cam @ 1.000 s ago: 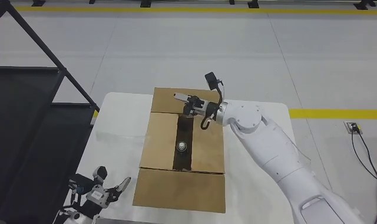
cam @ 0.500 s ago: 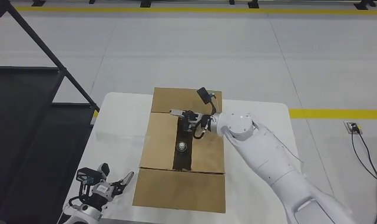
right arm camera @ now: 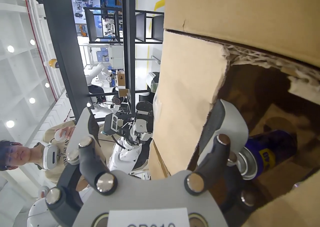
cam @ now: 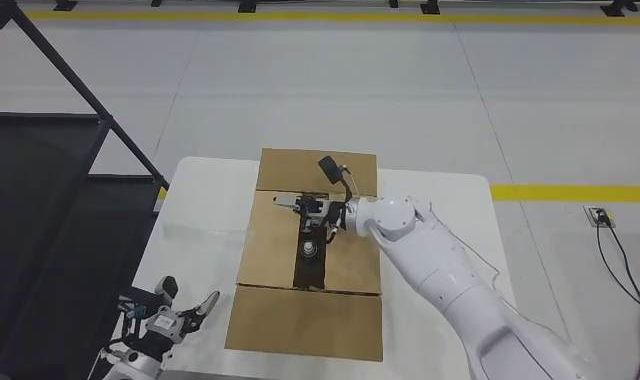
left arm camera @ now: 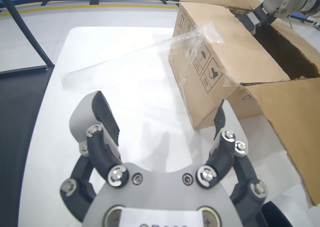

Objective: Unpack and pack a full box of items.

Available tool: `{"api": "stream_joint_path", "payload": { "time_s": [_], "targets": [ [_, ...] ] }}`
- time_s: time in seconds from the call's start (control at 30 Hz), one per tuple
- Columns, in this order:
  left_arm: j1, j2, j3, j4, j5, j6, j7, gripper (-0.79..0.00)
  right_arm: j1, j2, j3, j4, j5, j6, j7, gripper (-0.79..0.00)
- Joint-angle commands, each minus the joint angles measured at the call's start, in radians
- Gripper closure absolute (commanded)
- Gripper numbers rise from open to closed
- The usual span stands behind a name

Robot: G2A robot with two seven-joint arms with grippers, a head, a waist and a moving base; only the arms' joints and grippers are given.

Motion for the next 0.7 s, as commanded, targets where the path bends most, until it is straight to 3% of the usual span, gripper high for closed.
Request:
{"api": "stream_joint_path", "payload": {
  "time_s": [0.0, 0.33, 0.67],
  "targets": [
    [0.013, 0.000, -0.008, -0.011, 0.009, 0.002, 0.011, -0.785, 0.005, -0.005, 0.016, 0.014, 0.037, -0.036, 0.019, -0.785],
    [0.081, 0.004, -0.001, -0.118, 0.159, -0.055, 0.092, -0.785, 0.033, -0.028, 0.075, 0.043, 0.189, -0.091, 0.164, -0.785],
    [0.068, -0.003, 0.071, -0.180, 0.237, 0.022, 0.076, -0.785, 0.086, -0.081, 0.031, 0.038, 0.152, -0.085, 0.168, -0.785]
  ]
}}
